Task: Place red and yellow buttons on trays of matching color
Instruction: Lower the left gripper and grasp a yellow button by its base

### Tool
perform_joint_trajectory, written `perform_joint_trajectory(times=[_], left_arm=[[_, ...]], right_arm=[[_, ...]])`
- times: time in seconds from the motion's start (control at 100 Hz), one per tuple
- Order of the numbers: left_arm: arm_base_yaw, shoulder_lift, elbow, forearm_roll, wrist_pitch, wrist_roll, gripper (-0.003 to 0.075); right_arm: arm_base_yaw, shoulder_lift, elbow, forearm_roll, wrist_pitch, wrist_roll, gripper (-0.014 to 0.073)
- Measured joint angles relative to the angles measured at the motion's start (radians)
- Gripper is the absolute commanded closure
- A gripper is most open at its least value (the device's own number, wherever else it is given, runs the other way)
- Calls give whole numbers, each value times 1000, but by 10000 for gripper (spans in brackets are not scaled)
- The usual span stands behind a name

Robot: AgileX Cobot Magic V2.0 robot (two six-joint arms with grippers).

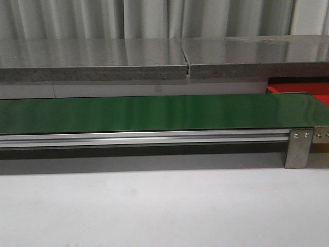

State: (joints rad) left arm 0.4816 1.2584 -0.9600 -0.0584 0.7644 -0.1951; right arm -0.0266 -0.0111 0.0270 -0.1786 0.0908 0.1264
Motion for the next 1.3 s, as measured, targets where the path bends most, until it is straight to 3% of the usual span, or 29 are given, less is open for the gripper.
perform_joint_trajectory(times=[0.51,1.13,1.3], left_arm=[[200,397,-246,-90,151,0,261],[207,648,-386,-133,138,0,262],[207,670,-388,-133,120,0,358]], right_arm=[[0,0,0,0,0,0,661],[0,0,0,0,0,0,661],[0,0,0,0,0,0,661]])
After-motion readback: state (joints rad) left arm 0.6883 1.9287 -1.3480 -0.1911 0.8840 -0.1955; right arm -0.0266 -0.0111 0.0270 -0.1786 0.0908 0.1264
